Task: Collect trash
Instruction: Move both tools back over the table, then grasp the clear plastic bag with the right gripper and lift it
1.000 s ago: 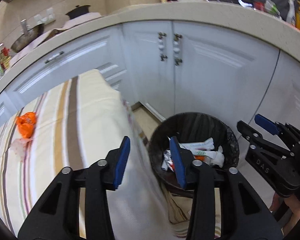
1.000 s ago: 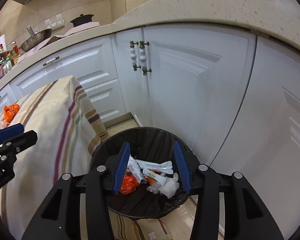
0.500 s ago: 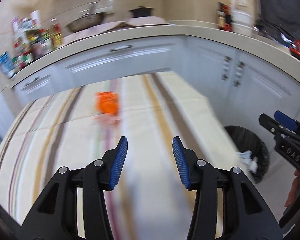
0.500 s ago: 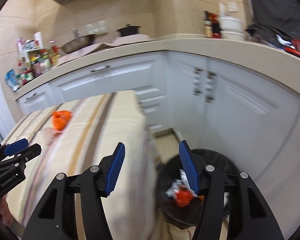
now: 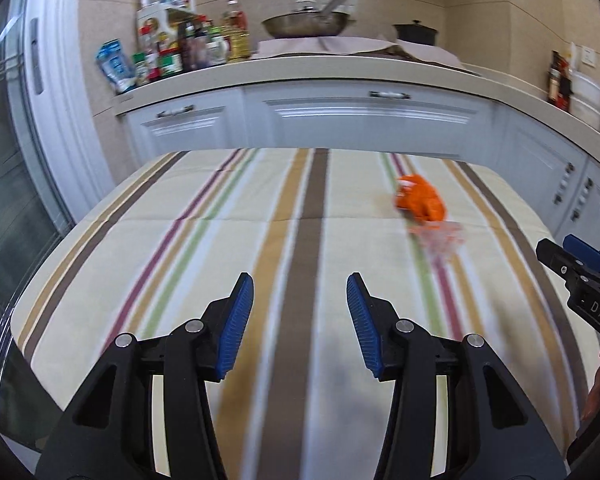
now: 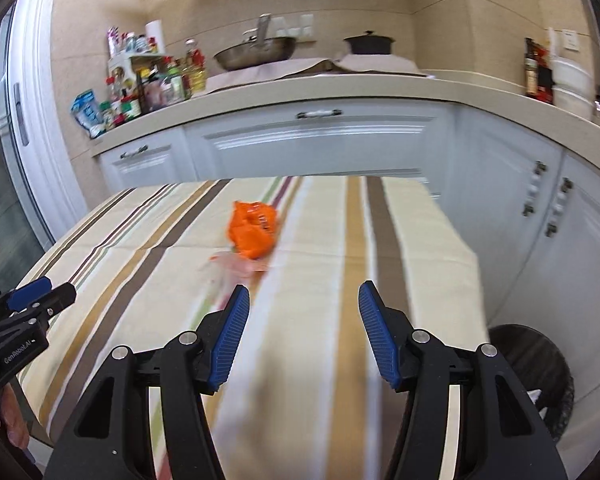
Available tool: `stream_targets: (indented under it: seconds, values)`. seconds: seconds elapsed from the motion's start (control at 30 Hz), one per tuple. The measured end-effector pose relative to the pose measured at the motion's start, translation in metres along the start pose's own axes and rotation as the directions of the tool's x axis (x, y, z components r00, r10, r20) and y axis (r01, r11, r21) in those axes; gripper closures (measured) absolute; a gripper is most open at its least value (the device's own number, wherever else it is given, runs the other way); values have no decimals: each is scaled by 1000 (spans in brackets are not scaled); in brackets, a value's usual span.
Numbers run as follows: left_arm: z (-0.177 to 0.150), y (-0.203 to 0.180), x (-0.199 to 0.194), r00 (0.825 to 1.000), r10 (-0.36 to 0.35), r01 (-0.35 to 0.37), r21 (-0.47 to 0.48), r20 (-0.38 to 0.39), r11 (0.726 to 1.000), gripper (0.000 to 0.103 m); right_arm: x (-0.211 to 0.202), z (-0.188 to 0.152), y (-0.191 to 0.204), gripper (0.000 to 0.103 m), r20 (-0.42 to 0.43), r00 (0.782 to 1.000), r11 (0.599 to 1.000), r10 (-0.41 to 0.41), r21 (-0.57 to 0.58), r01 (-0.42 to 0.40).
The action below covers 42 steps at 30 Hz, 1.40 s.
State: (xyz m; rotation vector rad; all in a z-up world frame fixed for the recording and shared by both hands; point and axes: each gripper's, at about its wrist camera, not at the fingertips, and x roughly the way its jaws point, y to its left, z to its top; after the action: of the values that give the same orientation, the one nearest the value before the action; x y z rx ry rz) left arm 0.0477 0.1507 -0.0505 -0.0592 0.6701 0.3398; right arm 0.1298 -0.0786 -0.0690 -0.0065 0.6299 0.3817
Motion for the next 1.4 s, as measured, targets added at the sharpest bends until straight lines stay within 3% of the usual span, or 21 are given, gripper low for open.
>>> stream_targets:
  seconds: [0.3, 0.7, 0.97, 1.17, 1.4]
  values:
    - [6, 64, 20, 997, 83, -84, -71, -9, 994, 56, 41, 12, 44, 42, -53, 998, 999, 22, -40, -24]
    - [5, 83, 41, 996, 81, -85, -102, -39, 991, 56, 81, 22, 56, 42, -148, 989, 999, -7, -42, 1]
    - [3, 76, 46, 997, 57, -62, -97, -50, 993, 56, 90, 19, 52, 68, -190, 982, 999, 13, -32, -20]
    - [5, 54, 48, 998, 17, -21, -77, -52, 997, 55, 77, 18, 45, 71, -170, 985, 999, 31, -36, -38]
    - [16, 14, 49, 998, -56, 54, -40, -43, 998, 49, 58, 24, 15, 71, -123, 992, 1000, 1, -19, -3]
